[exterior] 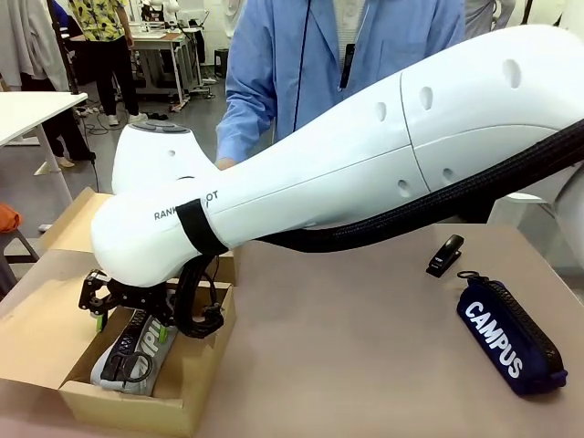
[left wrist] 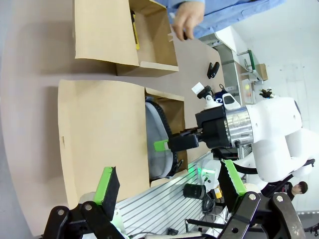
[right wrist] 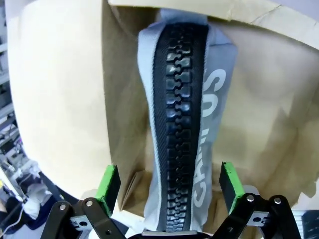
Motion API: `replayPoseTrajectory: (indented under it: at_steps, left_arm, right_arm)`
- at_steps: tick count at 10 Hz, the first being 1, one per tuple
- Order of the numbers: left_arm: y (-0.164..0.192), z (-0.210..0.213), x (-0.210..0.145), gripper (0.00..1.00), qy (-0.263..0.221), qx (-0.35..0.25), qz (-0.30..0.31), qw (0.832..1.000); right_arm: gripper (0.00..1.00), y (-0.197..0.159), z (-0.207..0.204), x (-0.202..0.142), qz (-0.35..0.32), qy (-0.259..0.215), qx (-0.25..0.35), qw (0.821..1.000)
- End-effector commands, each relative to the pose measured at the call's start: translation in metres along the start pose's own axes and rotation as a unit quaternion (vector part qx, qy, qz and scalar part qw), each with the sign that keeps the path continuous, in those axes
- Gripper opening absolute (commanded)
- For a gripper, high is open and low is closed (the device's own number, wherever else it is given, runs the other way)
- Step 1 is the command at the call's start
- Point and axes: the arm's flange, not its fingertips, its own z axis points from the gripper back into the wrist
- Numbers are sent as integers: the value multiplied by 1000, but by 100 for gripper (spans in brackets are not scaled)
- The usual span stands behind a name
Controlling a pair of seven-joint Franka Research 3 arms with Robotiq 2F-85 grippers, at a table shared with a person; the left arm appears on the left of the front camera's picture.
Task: Place items inside the box.
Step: Pick up a Pencil pouch or Stapler and place it inside the Mailer Box closest to the robot.
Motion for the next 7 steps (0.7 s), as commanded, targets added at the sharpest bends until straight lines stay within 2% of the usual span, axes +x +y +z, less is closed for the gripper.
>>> replayPoseTrajectory:
  at_steps: [1,3,5,7]
  left_arm:
    - [-1,0,-1,100,-4,-7,-10,1000]
    - [-1,0,-1,100,-4,-7,-10,1000]
    - [-1,0,-1,100,-4,-7,-10,1000]
    - [-1,0,-1,100,-4,-7,-10,1000]
  right_arm:
    - [100,-9,23,-20,30,15,-13,999]
    - [100,-34,59,-43,66,26,-38,997]
    - [100,-75,94,-70,112,64,-45,991]
    - [100,-152,138,-103,155,42,20,987]
